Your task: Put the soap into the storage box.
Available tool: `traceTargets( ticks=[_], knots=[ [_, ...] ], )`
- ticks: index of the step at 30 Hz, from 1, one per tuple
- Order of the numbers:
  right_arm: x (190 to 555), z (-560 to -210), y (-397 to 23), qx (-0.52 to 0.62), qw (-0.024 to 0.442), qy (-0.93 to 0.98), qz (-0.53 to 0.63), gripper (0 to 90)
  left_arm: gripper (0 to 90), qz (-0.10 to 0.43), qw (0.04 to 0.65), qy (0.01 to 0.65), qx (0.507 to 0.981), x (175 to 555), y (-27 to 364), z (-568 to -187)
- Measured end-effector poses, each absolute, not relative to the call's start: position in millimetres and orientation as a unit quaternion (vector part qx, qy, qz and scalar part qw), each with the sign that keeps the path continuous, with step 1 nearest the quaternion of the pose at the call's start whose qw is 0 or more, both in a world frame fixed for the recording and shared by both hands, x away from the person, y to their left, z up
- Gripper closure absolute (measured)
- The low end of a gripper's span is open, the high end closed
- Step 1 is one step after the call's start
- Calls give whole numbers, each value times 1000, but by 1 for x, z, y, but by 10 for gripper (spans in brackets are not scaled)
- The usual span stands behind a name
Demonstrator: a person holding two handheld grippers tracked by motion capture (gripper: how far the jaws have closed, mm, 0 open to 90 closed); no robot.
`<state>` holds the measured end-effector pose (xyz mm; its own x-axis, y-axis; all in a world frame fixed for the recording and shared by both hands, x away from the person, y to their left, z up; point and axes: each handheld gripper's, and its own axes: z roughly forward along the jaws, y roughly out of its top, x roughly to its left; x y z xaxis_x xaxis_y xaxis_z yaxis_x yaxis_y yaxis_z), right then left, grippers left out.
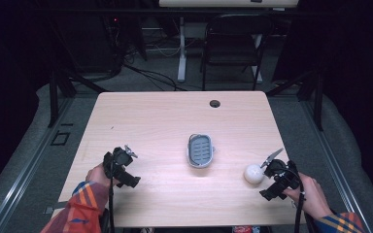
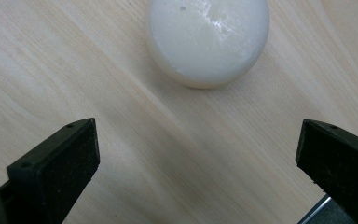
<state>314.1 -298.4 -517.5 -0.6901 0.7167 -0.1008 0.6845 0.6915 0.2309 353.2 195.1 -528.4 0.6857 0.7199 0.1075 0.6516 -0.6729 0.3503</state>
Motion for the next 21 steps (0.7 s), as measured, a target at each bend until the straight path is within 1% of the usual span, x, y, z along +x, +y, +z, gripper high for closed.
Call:
traceTargets(
  ticks=[9, 12, 14, 15, 21],
  knots=[
    [317, -516, -297, 376, 94, 918, 82, 0, 41, 118, 142, 377, 907, 354, 195, -529],
    [317, -519, -296, 386, 95, 912, 99, 0, 41, 117, 141, 376, 908, 354, 195, -529],
    [319, -516, -295, 377, 96, 918, 82, 0, 41, 118, 141, 377, 908, 354, 195, -529],
    [319, -518, -295, 385, 93, 913, 100, 0, 41, 117, 141, 378, 908, 354, 195, -529],
    [322, -517, -293, 378, 91, 915, 105, 0, 41, 119, 141, 377, 908, 354, 194, -529]
  ],
)
